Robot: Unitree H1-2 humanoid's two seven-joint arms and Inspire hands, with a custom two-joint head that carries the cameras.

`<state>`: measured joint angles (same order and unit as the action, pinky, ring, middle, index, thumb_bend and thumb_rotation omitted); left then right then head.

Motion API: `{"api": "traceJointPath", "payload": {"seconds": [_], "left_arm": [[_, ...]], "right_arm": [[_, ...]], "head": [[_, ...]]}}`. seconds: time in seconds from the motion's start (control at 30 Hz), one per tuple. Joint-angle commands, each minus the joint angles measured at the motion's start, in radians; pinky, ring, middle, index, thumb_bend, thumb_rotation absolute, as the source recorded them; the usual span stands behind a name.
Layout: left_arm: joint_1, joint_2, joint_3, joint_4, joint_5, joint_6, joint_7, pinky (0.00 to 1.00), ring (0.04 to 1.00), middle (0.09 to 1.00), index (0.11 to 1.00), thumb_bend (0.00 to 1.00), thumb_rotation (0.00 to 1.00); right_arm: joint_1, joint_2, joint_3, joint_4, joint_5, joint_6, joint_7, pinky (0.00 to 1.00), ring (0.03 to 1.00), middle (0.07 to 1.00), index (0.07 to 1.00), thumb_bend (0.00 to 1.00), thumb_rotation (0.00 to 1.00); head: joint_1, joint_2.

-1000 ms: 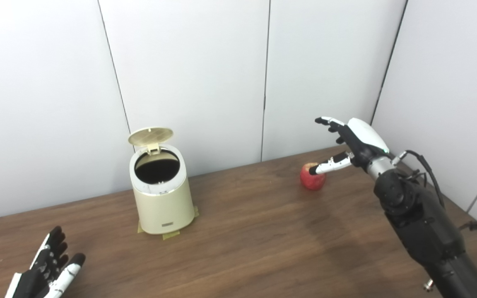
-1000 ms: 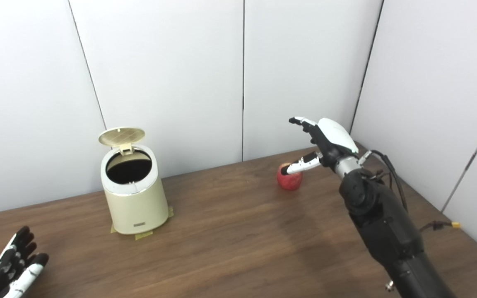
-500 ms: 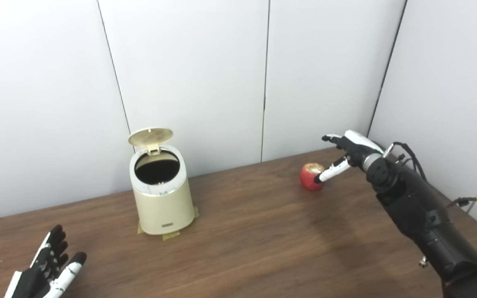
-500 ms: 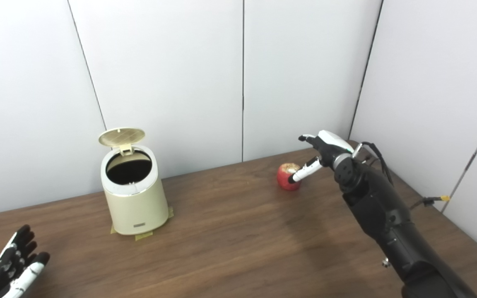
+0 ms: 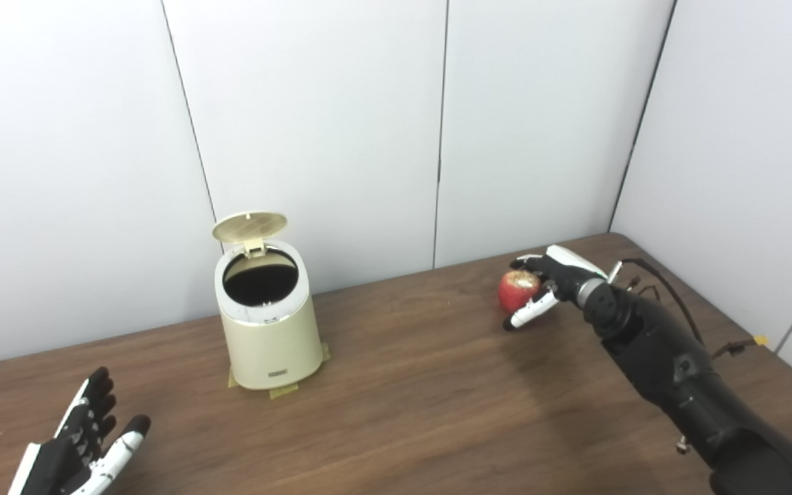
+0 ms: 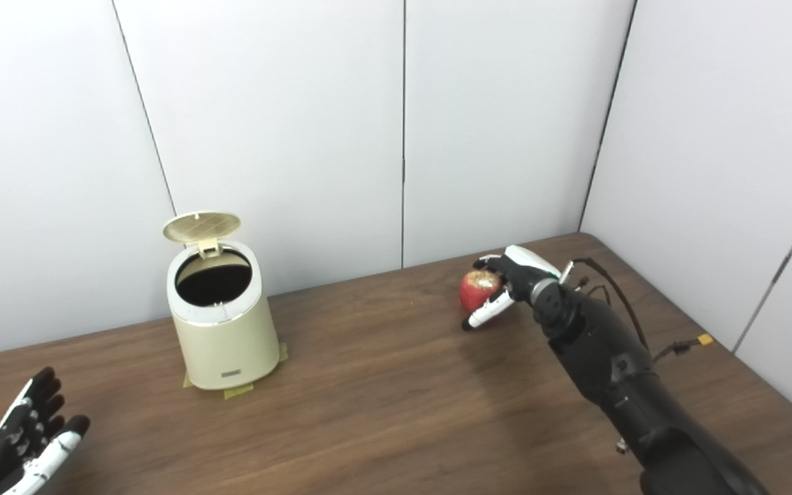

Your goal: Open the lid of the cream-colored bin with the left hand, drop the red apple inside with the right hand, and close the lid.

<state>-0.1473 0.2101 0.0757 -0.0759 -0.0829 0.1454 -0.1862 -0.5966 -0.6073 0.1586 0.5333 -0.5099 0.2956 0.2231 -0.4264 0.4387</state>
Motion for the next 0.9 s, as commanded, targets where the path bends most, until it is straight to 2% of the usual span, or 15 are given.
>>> {"api": "traceJointPath", "payload": {"seconds": [0.0,0.17,0.23,0.27,0.3,0.33,0.4,0.57,0.77,0.87], "left_arm": [[-0.028,0.013,-0.001,-0.04,0.001,-0.012,0.004,0.98,1.0,1.0,1.0,0.51,0.28],[-0.024,0.011,-0.007,-0.051,0.011,-0.01,0.008,0.99,1.0,1.0,1.0,0.45,0.22],[-0.023,0.011,-0.01,-0.053,0.017,-0.011,0.009,0.98,1.0,1.0,1.0,0.46,0.23],[-0.022,0.011,-0.01,-0.055,0.018,-0.009,0.008,0.98,1.0,1.0,1.0,0.46,0.23],[-0.022,0.012,-0.011,-0.057,0.018,-0.009,0.007,0.99,1.0,1.0,1.0,0.45,0.22],[-0.021,0.012,-0.012,-0.057,0.019,-0.01,0.006,0.99,1.0,1.0,1.0,0.44,0.22],[-0.021,0.013,-0.012,-0.059,0.021,-0.008,0.007,0.99,1.0,1.0,1.0,0.44,0.22],[-0.018,0.017,-0.014,-0.063,0.031,-0.008,0.01,0.97,1.0,1.0,1.0,0.47,0.24],[-0.018,0.015,-0.017,-0.059,0.042,-0.008,0.01,0.98,1.0,1.0,1.0,0.47,0.22],[-0.016,0.017,-0.023,-0.056,0.051,-0.018,0.007,0.98,1.0,1.0,1.0,0.46,0.22]], "right_arm": [[-0.057,-0.021,0.002,-0.005,-0.002,-0.057,-0.034,0.72,0.83,0.869,0.848,0.88,0.27],[-0.055,-0.019,0.026,0.0,-0.012,-0.064,-0.026,0.68,0.772,0.82,0.823,0.87,0.28],[-0.049,-0.016,0.029,-0.013,-0.016,-0.062,-0.032,0.59,0.682,0.754,0.779,0.83,0.25],[-0.043,-0.011,0.025,-0.021,-0.016,-0.064,-0.049,0.55,0.621,0.687,0.717,0.79,0.19],[-0.037,-0.004,0.02,-0.026,-0.02,-0.07,-0.076,0.52,0.581,0.633,0.606,0.66,0.16],[-0.032,0.004,0.015,-0.031,-0.023,-0.072,-0.1,0.52,0.567,0.581,0.515,0.58,0.07],[-0.023,0.014,0.01,-0.037,-0.025,-0.073,-0.133,0.5,0.54,0.553,0.469,0.54,0.02],[-0.01,0.023,0.006,-0.036,-0.029,-0.11,-0.192,0.45,0.485,0.513,0.466,0.53,0.0],[-0.016,0.024,0.001,-0.036,-0.029,-0.095,-0.213,0.39,0.408,0.487,0.508,0.52,0.0],[-0.01,0.02,-0.011,-0.044,-0.014,-0.138,-0.237,0.38,0.401,0.484,0.515,0.52,0.0]], "head": [[0.001,0.005],[0.004,0.008],[0.008,0.013],[0.008,0.013],[0.008,0.013],[0.008,0.013],[0.013,0.019],[0.014,0.023],[0.016,0.027],[0.016,0.027]]}}
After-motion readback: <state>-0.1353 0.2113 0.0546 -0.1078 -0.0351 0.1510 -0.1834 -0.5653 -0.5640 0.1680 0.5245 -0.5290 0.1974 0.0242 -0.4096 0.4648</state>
